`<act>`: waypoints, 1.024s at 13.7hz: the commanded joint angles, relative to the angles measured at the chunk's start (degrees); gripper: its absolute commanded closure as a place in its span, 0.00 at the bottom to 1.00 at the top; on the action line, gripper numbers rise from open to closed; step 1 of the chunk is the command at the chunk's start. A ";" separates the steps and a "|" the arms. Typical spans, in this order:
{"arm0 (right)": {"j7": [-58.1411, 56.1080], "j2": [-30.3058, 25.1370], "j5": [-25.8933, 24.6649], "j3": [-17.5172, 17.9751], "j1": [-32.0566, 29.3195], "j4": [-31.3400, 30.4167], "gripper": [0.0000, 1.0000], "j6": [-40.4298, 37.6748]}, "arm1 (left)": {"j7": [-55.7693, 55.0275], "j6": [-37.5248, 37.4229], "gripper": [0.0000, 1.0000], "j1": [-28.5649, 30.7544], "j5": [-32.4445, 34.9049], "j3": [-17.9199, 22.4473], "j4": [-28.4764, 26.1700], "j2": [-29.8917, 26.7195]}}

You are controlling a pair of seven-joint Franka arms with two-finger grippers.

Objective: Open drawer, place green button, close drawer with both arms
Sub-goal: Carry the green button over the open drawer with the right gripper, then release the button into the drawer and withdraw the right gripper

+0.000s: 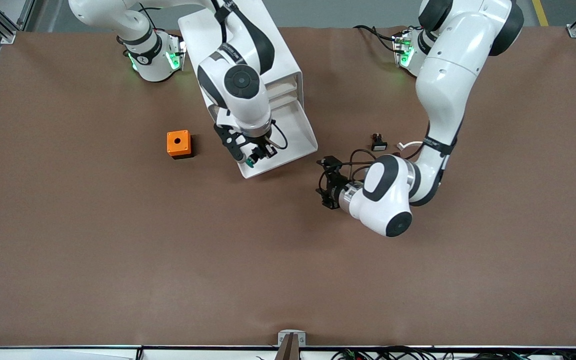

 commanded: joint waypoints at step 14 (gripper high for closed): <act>17.14 1.62 4.60 -0.69 4.78 -0.38 0.00 3.31 | 60.20 -12.16 0.00 5.39 36.42 0.48 -2.52 -22.30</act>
